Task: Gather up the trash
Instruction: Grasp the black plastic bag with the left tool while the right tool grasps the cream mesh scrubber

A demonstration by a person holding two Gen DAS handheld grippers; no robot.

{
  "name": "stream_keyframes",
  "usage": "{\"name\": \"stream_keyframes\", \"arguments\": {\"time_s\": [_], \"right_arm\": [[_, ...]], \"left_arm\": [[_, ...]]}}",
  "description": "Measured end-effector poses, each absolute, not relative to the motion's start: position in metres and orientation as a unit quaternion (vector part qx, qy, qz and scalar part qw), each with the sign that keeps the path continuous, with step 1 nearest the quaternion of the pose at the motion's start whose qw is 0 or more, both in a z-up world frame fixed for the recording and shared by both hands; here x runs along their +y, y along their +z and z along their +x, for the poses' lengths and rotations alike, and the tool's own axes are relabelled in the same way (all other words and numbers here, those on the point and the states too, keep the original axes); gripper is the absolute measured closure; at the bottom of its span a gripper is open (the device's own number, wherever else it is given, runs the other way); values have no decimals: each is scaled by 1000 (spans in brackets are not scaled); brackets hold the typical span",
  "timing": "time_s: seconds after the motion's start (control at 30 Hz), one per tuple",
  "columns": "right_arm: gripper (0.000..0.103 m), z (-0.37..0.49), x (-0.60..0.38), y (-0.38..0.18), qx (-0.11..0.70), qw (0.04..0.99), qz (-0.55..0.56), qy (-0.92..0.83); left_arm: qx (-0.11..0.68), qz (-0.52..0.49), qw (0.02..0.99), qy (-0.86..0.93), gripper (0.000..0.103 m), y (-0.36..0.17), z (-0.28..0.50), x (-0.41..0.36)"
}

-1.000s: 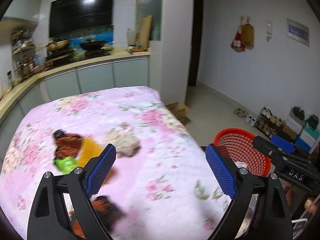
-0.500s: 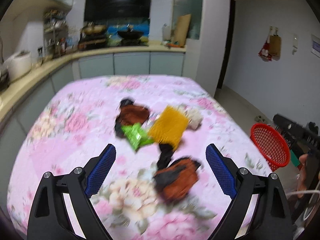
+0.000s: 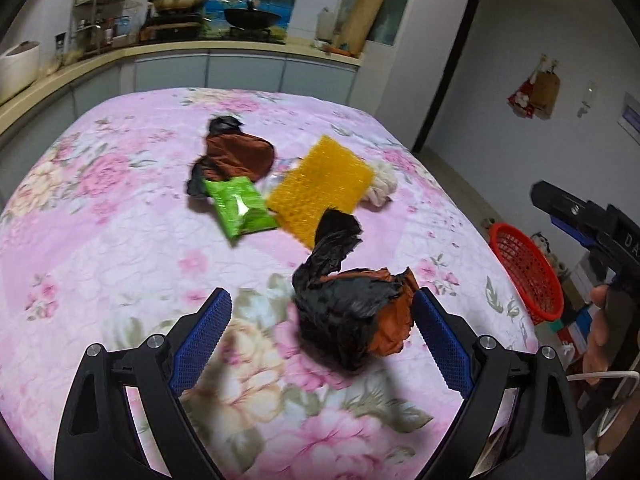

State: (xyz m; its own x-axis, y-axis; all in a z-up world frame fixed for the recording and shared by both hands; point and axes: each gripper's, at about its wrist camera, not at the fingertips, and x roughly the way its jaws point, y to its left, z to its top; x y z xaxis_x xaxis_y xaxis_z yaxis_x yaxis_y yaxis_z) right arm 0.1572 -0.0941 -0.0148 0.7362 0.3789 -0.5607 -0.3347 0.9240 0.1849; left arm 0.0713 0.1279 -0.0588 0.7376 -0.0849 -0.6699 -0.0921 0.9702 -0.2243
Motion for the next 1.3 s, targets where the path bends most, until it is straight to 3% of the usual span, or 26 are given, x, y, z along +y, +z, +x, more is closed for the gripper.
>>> {"name": "stream_keyframes", "arguments": {"time_s": [0.2, 0.37, 0.47, 1.3], "right_arm": [[16, 169, -89, -21, 321, 927, 33, 188], [16, 178, -85, -28, 333, 923, 36, 188], [16, 182, -81, -32, 339, 921, 35, 191], [16, 255, -12, -67, 373, 900, -7, 227]], "left_arm": [[359, -119, 926, -4, 15, -65, 84, 124], [374, -117, 920, -23, 46, -75, 92, 122], [373, -107, 921, -24, 53, -77, 92, 120], [298, -130, 942, 79, 58, -30, 63, 206]]}}
